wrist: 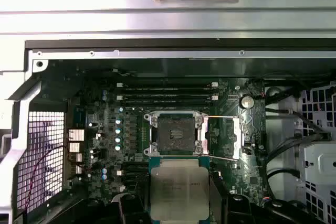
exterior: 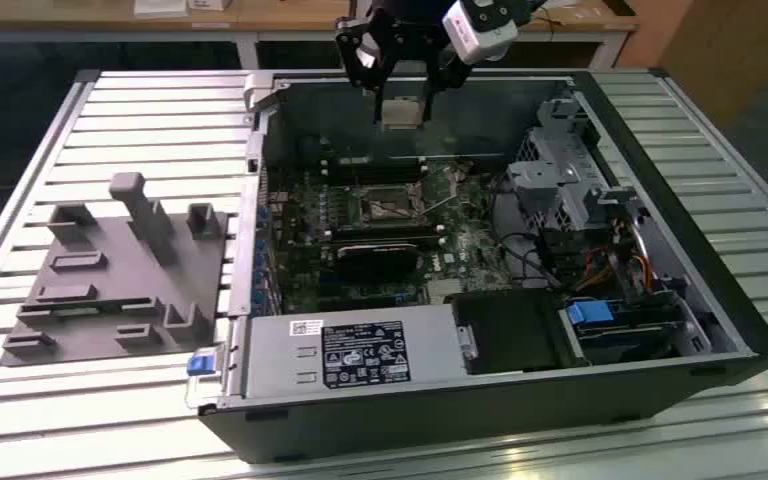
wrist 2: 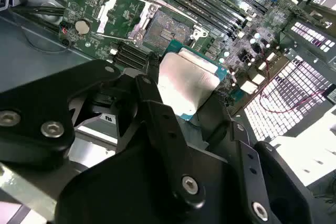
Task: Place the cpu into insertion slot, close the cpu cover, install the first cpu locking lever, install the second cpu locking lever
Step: 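Place the cpu into insertion slot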
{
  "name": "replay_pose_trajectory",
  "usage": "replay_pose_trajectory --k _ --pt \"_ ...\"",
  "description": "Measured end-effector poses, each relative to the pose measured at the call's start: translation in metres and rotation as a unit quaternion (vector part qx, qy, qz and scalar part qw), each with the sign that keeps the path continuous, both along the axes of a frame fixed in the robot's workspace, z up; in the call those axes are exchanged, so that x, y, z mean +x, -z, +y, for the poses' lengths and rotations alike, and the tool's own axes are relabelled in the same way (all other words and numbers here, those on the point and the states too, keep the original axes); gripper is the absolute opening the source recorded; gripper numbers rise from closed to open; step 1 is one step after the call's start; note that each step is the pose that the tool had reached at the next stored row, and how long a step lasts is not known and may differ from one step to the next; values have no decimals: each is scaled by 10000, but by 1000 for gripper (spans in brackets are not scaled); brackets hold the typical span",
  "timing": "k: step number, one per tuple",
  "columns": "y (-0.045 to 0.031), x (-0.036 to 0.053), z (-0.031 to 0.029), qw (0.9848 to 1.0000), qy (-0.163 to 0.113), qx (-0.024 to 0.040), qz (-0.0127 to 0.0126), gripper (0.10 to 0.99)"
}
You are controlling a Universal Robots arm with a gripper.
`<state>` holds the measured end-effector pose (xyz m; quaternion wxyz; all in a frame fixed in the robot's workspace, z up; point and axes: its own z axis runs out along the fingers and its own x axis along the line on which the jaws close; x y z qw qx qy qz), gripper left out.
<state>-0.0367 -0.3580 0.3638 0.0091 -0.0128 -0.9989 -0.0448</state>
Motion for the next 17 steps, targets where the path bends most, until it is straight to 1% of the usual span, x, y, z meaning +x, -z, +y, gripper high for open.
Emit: replay_pose_trajectory --k 8,17 --pt "3 0 0 10000 0 0 0 537" --pt "76 0 0 10000 0 0 -1 537"
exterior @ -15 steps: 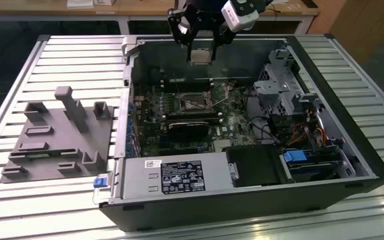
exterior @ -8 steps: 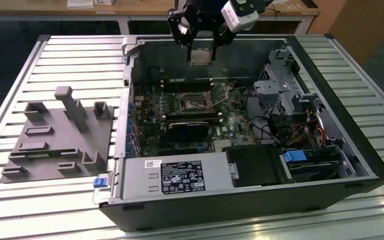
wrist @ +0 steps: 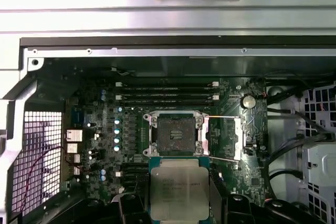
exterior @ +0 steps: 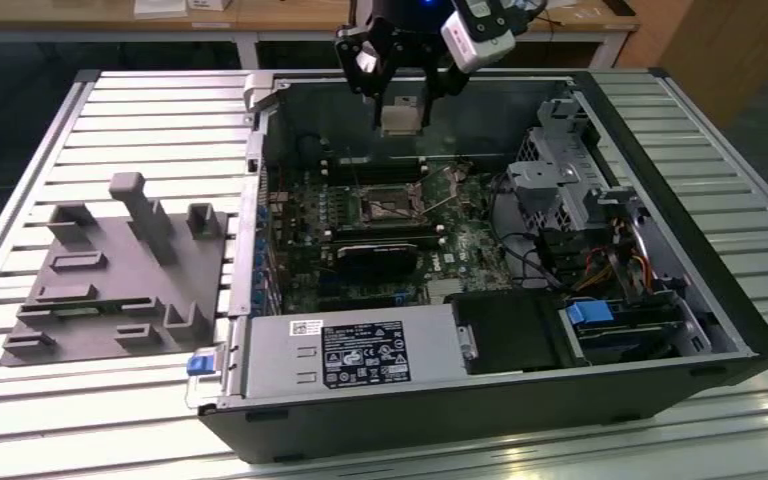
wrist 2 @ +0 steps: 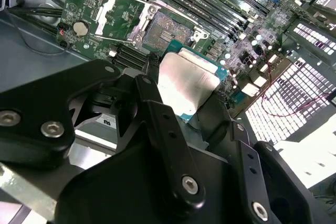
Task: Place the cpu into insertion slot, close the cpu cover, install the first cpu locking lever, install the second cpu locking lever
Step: 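Place the cpu into insertion slot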
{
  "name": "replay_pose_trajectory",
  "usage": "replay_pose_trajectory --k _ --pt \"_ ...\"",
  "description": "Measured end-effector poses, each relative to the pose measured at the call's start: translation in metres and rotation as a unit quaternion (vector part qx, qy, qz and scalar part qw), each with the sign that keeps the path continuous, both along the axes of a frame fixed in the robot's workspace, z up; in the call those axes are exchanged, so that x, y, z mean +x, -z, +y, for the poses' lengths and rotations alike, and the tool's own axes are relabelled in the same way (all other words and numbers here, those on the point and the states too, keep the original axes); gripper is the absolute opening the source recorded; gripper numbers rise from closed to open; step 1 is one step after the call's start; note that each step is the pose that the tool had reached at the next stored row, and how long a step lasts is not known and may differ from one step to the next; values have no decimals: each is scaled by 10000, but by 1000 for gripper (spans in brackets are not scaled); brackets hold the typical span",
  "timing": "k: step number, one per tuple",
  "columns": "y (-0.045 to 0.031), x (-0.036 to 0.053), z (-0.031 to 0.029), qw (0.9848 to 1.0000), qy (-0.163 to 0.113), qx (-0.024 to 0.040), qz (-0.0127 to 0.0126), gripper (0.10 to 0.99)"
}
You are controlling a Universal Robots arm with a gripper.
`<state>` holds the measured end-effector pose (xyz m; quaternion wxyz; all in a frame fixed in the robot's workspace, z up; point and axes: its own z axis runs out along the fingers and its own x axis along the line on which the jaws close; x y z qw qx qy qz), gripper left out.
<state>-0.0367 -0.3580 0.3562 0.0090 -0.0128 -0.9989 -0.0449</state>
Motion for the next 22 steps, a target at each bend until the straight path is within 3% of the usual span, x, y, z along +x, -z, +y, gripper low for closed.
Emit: replay_pose_trajectory --k 16,22 --pt "107 0 0 10000 0 -28 -2 537" --pt "157 -3 0 10000 1 -47 -18 537"
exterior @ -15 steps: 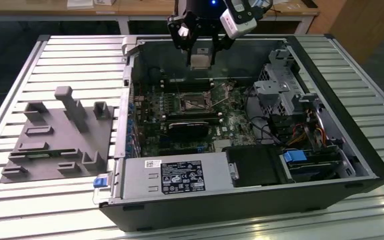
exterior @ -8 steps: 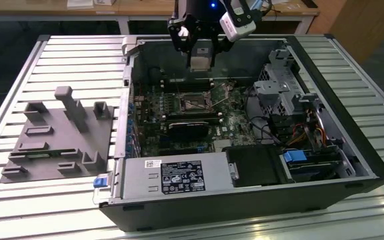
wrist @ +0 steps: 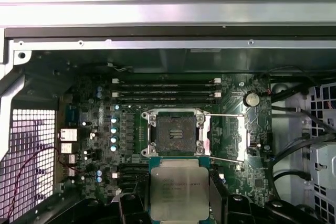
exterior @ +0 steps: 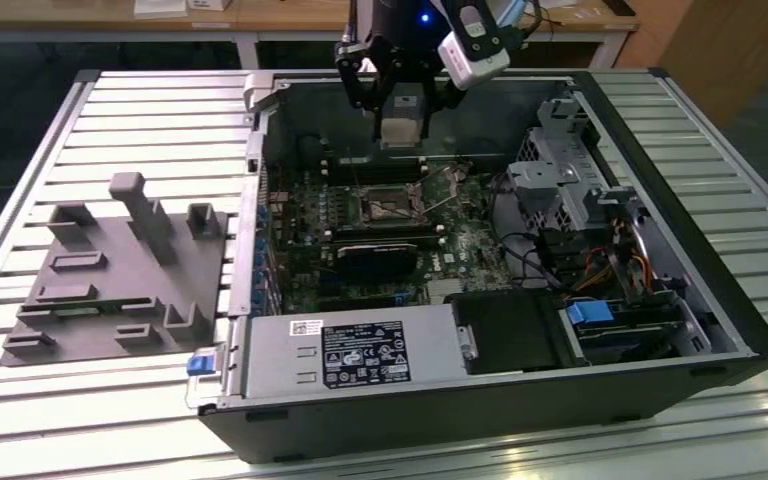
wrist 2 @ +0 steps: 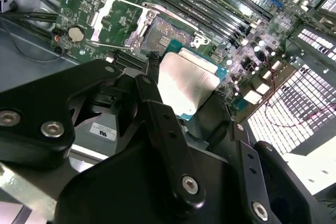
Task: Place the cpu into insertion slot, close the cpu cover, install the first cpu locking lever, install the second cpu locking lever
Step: 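Place the cpu into insertion slot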
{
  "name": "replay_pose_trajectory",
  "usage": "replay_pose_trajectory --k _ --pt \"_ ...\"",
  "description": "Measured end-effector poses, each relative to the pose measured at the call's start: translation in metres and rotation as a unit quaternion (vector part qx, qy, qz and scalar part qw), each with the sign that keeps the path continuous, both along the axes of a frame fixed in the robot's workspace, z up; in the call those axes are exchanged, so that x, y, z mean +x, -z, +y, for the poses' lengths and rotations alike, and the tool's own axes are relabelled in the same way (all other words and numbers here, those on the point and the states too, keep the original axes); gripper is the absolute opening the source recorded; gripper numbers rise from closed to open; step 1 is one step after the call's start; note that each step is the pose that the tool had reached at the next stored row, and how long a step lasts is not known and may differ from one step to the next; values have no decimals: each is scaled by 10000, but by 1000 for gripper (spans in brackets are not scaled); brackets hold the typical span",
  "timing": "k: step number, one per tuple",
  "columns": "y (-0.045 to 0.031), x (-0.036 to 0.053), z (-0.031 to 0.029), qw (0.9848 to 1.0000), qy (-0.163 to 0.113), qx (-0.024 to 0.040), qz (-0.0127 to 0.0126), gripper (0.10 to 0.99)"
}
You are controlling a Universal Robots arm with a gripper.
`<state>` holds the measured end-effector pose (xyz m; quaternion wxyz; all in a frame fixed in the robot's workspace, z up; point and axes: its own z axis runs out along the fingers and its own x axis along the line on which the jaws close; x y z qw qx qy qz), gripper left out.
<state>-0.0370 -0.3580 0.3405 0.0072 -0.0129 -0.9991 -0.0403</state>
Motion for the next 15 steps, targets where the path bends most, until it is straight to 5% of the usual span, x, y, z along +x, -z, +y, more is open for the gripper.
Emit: replay_pose_trajectory --k 15 --pt "275 -31 8 10000 -1 -40 -24 537"
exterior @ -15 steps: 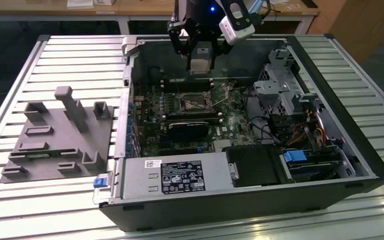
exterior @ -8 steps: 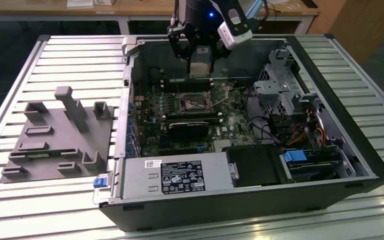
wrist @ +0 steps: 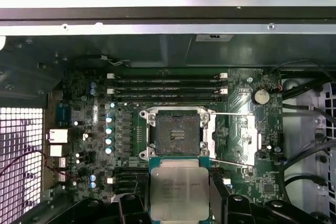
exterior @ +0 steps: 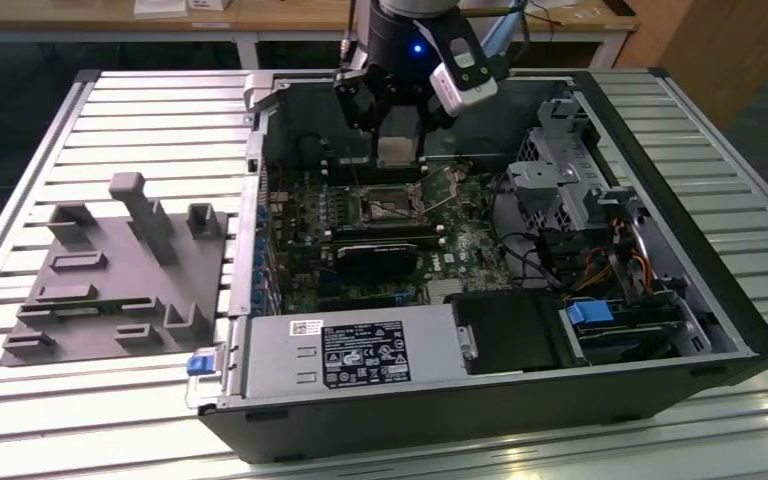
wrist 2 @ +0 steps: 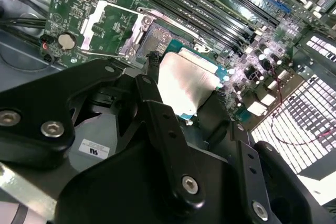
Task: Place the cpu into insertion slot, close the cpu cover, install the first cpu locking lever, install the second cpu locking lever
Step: 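Place the cpu into insertion slot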
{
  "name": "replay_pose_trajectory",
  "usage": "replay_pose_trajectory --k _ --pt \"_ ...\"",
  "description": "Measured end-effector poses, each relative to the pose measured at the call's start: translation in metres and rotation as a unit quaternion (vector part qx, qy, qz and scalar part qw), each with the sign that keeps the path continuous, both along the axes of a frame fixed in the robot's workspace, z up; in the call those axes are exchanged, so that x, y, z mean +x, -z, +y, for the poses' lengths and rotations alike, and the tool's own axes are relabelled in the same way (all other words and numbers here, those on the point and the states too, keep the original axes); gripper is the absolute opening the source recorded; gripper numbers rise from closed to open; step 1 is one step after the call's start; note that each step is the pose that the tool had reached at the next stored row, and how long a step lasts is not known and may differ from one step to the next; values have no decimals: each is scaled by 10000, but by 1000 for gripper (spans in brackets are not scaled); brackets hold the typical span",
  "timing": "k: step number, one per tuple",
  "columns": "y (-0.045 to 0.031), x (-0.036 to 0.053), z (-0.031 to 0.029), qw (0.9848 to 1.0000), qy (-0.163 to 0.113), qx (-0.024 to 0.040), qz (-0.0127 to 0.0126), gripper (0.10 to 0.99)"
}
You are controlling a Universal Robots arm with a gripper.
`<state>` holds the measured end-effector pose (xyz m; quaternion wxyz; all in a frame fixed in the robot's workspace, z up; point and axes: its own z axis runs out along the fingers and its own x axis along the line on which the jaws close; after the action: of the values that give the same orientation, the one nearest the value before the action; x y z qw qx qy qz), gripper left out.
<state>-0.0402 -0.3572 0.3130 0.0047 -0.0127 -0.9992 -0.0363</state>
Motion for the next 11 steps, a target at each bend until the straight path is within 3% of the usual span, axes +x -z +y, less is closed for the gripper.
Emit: replay_pose_trajectory --k 11 --pt "135 -1 120 10000 0 -28 -2 537"
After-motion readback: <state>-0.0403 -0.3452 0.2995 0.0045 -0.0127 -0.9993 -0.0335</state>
